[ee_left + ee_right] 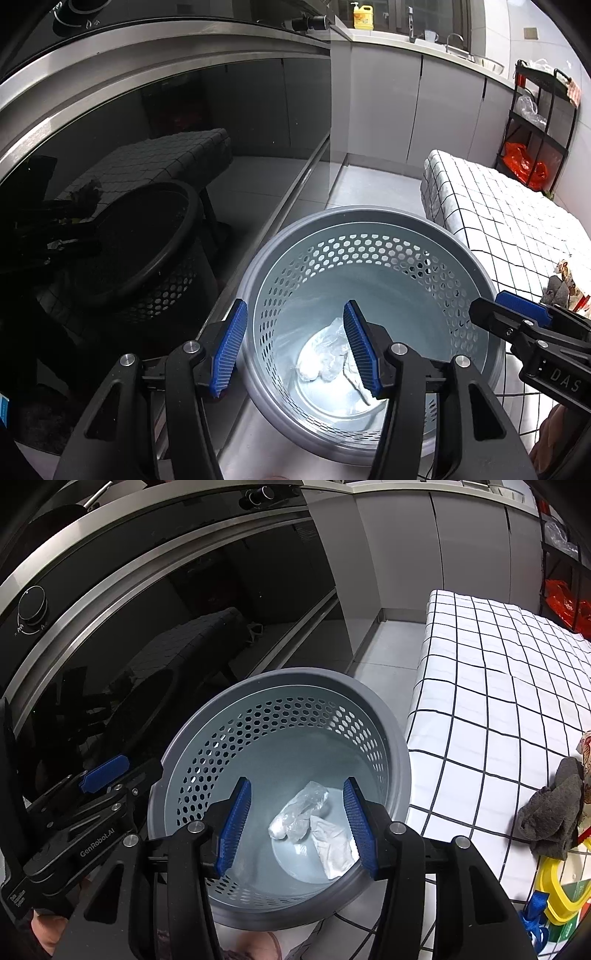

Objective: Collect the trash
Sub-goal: 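Open both tools to drop the bag and tissue into the wastebasket, then move both tools back toward the remaining trash on the table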

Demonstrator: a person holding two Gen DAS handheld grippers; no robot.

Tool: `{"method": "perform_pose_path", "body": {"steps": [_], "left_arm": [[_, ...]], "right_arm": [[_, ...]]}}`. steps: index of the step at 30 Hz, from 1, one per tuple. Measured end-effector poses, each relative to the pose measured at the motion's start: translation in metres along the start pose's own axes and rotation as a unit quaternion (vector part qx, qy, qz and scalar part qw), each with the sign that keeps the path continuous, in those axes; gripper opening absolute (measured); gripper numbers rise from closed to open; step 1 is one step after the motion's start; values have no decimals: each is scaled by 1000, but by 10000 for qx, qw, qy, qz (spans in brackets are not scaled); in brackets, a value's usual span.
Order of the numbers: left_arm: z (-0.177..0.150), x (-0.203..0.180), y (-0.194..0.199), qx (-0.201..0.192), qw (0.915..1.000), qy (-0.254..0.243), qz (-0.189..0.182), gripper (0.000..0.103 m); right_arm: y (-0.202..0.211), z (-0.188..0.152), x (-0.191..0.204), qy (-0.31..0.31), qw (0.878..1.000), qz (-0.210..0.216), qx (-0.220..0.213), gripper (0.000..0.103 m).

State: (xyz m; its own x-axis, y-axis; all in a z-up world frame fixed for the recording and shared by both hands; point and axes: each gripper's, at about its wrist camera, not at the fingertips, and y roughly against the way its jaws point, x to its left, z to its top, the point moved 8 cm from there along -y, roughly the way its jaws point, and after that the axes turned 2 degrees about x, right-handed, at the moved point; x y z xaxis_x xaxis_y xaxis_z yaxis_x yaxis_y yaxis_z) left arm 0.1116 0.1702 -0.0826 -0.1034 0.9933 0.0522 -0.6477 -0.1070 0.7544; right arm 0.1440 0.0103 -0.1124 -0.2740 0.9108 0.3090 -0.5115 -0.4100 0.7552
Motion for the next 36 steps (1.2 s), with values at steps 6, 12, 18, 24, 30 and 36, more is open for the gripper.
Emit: {"method": "perform_pose_path", "body": {"steps": [6, 12, 18, 24, 30, 36], "left_arm": [[1, 1, 1, -29, 10000, 12, -3, 58], [2, 0, 3, -60, 10000, 46, -27, 58], [2, -7, 10, -147, 9999, 4, -46, 61], [2, -19, 18, -231, 9996, -54, -175, 63], [1, -41, 28, -348, 9984, -170, -422, 66], [-2, -74, 37, -409, 9959, -400, -695, 67]], "right_arm": [[1, -1, -2, -21, 10000, -63, -1, 50], [10, -3, -5, 5, 9999, -146, -91, 54], [25, -9, -13, -9, 9996, -240, -178, 57], [46, -15, -29, -121, 9988, -354, -302, 57], [79, -27, -55, -303, 9964, -583, -543, 60], [114, -51, -90, -667, 9910, -913, -712, 61]]}}
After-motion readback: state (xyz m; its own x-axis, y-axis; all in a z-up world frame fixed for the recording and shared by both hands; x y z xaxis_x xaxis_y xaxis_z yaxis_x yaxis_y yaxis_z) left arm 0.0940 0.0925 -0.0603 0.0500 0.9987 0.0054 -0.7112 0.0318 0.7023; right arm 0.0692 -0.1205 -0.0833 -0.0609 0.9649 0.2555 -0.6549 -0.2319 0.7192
